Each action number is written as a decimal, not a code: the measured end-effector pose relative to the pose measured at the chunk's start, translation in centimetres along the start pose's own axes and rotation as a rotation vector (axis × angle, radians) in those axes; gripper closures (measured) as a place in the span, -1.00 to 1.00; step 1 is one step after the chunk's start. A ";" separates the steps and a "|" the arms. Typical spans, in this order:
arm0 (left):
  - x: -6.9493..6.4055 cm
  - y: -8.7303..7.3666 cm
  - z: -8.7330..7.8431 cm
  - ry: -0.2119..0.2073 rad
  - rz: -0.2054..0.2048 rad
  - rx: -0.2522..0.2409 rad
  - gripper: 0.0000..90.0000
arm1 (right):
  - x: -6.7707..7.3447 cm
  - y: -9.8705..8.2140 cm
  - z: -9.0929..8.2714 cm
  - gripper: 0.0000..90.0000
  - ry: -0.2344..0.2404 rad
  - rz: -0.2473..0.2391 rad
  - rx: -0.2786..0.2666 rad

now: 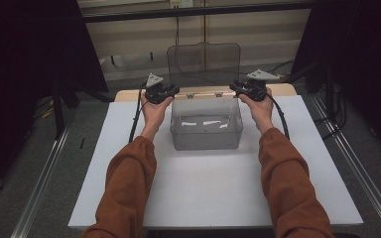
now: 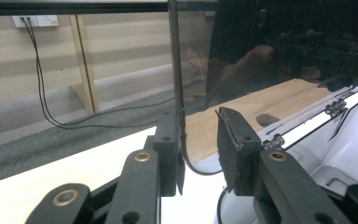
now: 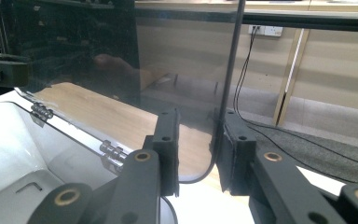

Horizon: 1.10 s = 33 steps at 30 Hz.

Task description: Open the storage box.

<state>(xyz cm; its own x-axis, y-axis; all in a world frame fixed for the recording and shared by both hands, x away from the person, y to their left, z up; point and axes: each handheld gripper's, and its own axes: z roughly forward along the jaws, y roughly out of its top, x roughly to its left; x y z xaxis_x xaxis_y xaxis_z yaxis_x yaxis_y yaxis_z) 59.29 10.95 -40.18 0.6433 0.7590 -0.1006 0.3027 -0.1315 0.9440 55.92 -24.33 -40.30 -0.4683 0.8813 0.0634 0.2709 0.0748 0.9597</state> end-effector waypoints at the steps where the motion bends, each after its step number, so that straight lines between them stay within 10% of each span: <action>1: -0.1 0.0 0.1 0.002 -0.014 -0.006 0.56 | 0.0 0.0 0.0 0.60 0.001 0.013 0.005; 33: -0.1 0.7 0.4 0.013 -0.046 0.093 0.45 | -0.5 1.5 0.8 0.57 0.008 0.151 0.130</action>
<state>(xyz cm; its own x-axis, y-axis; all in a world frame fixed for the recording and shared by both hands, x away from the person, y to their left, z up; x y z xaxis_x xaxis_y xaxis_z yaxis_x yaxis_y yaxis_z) 59.76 10.54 -39.61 0.6184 0.7736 -0.1382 0.3956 -0.1546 0.9053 57.23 -24.26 -39.10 -0.4212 0.8832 0.2065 0.4444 0.0024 0.8958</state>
